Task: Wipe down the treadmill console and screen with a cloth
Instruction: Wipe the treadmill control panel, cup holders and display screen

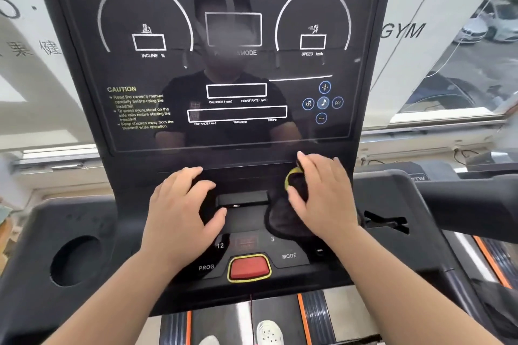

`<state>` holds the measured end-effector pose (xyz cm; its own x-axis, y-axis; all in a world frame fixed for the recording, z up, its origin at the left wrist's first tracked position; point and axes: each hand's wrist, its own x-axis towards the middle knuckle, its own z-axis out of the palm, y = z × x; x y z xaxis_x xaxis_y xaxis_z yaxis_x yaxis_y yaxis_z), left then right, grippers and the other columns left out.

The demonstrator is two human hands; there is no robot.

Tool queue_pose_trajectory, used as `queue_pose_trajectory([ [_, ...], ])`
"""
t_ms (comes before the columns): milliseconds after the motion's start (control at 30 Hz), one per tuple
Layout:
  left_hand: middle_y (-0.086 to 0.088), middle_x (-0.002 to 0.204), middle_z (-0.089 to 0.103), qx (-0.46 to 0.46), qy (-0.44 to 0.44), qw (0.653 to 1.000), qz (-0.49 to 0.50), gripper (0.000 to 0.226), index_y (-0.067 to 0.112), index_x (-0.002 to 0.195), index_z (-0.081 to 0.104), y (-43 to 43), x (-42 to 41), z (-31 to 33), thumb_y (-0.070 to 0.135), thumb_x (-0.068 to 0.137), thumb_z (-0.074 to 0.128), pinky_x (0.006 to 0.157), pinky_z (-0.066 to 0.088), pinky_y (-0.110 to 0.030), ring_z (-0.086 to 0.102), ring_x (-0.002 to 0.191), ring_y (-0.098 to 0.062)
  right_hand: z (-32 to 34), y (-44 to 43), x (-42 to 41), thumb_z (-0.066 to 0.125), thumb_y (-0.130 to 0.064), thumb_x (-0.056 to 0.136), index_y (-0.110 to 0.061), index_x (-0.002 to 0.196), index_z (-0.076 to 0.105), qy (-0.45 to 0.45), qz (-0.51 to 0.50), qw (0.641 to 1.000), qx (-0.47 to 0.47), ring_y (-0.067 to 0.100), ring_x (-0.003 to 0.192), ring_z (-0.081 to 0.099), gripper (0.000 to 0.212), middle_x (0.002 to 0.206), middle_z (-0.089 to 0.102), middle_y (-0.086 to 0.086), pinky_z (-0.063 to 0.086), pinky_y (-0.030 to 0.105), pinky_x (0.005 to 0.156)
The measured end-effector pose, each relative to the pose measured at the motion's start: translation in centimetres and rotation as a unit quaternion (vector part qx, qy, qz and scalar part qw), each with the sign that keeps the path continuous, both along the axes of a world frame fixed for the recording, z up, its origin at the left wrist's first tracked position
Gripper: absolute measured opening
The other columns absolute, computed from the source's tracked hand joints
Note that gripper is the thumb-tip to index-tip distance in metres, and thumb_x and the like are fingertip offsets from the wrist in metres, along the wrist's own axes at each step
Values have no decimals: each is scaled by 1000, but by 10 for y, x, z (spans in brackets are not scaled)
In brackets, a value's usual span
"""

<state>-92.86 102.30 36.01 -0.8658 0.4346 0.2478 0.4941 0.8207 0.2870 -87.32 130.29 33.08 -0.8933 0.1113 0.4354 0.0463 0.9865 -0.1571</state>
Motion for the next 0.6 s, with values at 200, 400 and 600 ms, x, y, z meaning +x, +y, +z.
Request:
queue_pose_trajectory([
  [200, -5, 137, 56, -4, -6, 999, 34, 56, 18, 116, 69, -29, -1, -7, 54, 76, 54, 100, 43, -53, 49, 129, -31, 2, -37, -1, 47, -56, 94, -4, 150, 45, -35, -52, 998, 3, 33, 136, 45, 76, 139, 53, 10, 16, 54, 126],
  [400, -9, 140, 54, 10, -6, 999, 42, 58, 16, 121, 66, -55, -4, -9, 53, 77, 54, 100, 44, -54, 51, 128, -33, 17, -135, -39, 54, -49, 97, -11, 152, 46, -41, 144, 988, 31, 24, 133, 48, 67, 139, 55, 1, 25, 52, 124],
  [600, -8, 143, 53, 31, -12, 999, 35, 55, 17, 124, 63, -66, -9, -12, 48, 78, 55, 105, 43, -54, 51, 130, -32, 0, -153, -45, 42, -54, 103, -22, 163, 25, -100, 173, 974, 108, 18, 158, 15, 70, 171, 21, -5, 5, 59, 127],
])
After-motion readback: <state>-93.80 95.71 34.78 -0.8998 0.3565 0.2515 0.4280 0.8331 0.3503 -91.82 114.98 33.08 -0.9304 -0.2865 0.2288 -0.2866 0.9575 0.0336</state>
